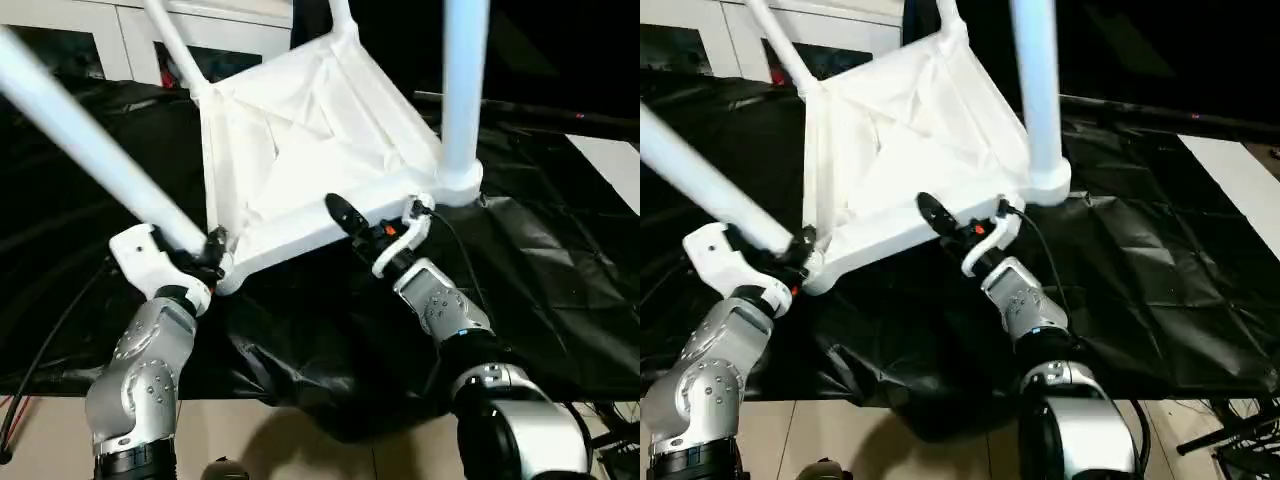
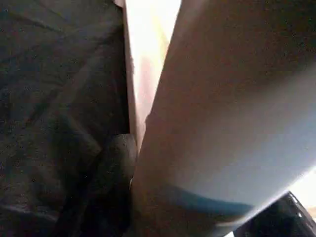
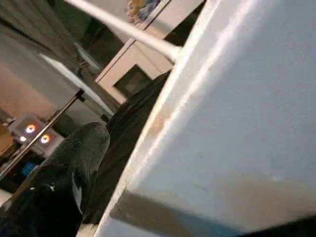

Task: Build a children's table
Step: Flip table

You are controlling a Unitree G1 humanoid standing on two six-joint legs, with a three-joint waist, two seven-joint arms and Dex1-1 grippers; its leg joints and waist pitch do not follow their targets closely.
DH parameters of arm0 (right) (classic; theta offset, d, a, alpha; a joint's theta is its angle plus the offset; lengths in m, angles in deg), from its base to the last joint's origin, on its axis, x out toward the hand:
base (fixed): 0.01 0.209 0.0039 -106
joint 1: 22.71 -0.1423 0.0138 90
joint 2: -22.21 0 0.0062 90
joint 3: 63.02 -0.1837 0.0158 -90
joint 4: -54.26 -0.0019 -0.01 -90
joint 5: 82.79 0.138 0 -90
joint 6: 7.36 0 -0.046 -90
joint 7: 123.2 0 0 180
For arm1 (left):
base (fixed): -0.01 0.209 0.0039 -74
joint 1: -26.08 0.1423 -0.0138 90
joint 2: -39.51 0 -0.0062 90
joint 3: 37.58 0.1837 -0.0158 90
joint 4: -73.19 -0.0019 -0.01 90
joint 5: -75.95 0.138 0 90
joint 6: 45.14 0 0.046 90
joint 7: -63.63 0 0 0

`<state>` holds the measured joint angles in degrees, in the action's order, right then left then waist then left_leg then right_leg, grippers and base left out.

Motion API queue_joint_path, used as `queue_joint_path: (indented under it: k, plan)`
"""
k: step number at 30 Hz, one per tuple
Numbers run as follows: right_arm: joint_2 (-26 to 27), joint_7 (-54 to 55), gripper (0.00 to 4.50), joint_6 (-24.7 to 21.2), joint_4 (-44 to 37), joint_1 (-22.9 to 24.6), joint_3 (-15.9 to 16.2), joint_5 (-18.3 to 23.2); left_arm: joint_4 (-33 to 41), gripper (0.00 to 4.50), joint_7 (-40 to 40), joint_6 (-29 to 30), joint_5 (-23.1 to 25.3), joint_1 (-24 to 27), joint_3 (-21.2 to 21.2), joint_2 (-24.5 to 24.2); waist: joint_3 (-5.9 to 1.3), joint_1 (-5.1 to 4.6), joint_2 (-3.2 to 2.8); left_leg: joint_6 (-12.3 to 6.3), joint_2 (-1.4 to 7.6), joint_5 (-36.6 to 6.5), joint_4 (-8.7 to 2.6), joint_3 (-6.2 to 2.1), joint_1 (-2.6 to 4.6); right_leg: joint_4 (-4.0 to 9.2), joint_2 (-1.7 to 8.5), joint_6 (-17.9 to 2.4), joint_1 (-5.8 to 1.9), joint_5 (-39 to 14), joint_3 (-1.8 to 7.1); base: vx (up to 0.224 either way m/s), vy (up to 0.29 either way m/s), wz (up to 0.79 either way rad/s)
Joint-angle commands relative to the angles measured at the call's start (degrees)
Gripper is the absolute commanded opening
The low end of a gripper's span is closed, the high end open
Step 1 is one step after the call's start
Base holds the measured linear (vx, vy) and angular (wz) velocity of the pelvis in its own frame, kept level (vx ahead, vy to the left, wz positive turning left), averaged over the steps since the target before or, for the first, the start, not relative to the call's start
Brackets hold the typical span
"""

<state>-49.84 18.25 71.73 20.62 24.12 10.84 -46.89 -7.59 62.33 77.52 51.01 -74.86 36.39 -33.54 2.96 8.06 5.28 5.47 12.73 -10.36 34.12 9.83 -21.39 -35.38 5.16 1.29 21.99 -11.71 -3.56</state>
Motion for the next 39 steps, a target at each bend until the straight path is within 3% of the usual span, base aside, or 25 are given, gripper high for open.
queue_joint_path:
  k: [1,2,6,8,9,18,28,29,30,32,39]
  plan:
    - [-1.17,2.04,4.50,1.13,2.09,-1.87,-2.17,0.51,1.07,2.40,-4.28,1.62,-3.36,-0.85,3.75,1.62,-3.93,-0.46,-1.23,2.24,0.56,-5.77,-4.20,0.52,1.21,2.64,2.17,-11.05,-2.19,1.83,1.77,0.000,0.000,0.00]
    - [-1.28,2.52,4.22,1.61,3.09,-2.39,-3.12,0.83,1.17,2.40,-4.41,1.60,-3.28,-0.77,4.06,1.41,-4.00,-0.45,-1.27,2.21,0.55,-5.48,-4.14,0.50,1.21,2.53,2.16,-11.18,-2.22,2.04,1.78,0.000,0.000,0.00]
    - [-2.33,4.63,3.96,2.76,6.22,-3.90,-6.15,2.23,1.96,2.40,-5.61,1.20,-2.74,-0.24,5.02,0.81,-4.01,-0.44,-1.20,1.91,0.56,-5.35,-4.05,0.59,1.28,2.44,2.13,-11.45,-2.13,2.28,1.76,0.000,0.000,0.00]
    - [-2.55,4.63,3.72,2.89,6.55,-4.02,-6.32,2.15,2.09,2.40,-6.09,1.02,-2.55,-0.14,5.30,0.53,-4.00,-0.38,-1.14,1.49,0.55,-4.85,-4.00,0.62,1.22,2.45,2.14,-11.36,-2.16,2.55,1.75,0.000,0.000,0.00]
    - [-2.90,4.30,3.70,2.89,7.12,-4.31,-6.71,2.05,2.24,2.40,-6.59,0.81,-2.17,-0.01,5.92,-0.05,-4.02,-0.39,-0.80,1.32,0.55,-4.62,-3.97,0.65,1.17,2.46,2.12,-11.31,-2.23,2.64,1.75,0.000,0.000,0.00]
    - [-3.71,2.87,2.79,3.25,9.52,-5.71,-8.42,1.53,2.43,2.40,-10.26,-0.08,-1.05,0.17,8.58,-2.71,-4.05,-0.39,-0.81,0.53,0.50,-3.75,-3.85,0.72,1.06,2.31,2.18,-11.83,-2.18,1.96,1.78,0.000,0.000,0.00]
    - [-3.90,2.55,2.71,3.33,9.87,-5.83,-8.55,1.44,2.40,2.40,-10.38,-0.09,-1.02,0.10,8.72,-2.78,-4.30,-0.31,-0.67,-0.48,0.40,-2.18,-3.45,0.81,0.65,1.86,2.02,-12.58,-2.01,4.66,1.83,0.000,0.000,0.00]
    - [-4.08,2.43,2.49,3.53,10.00,-5.89,-8.62,1.34,2.34,2.96,-10.47,-0.11,-1.22,0.06,8.52,-2.80,-4.21,-0.35,-0.68,-0.63,0.41,-2.65,-3.51,0.83,0.60,1.90,2.01,-12.60,-1.94,4.07,1.82,0.000,0.000,0.00]
    - [-5.11,2.26,2.49,4.90,9.91,-5.93,-8.67,0.84,2.01,2.96,-10.70,-0.13,-3.20,-0.23,6.20,-2.71,-4.20,-0.25,-1.35,-0.39,0.44,-3.14,-3.55,0.75,0.66,1.89,2.07,-12.61,-1.88,3.65,1.80,0.000,0.000,0.00]
    - [-6.03,2.20,2.40,5.97,9.78,-6.01,-8.75,0.45,1.85,3.16,-11.74,0.00,-5.03,-0.12,4.32,-3.39,-4.26,-0.17,-1.07,0.29,0.40,-3.89,-3.48,0.88,0.79,1.96,2.08,-13.16,-1.81,3.20,1.82,0.000,0.000,0.00]
    - [-8.55,3.18,2.33,8.34,10.17,-7.29,-10.88,0.31,2.97,3.66,-21.26,1.56,-4.90,4.51,3.72,-13.38,-4.14,-0.35,-1.36,0.15,0.40,-4.76,-3.63,0.82,0.81,1.84,1.85,-13.12,-1.70,2.68,1.70,0.000,0.000,0.00]
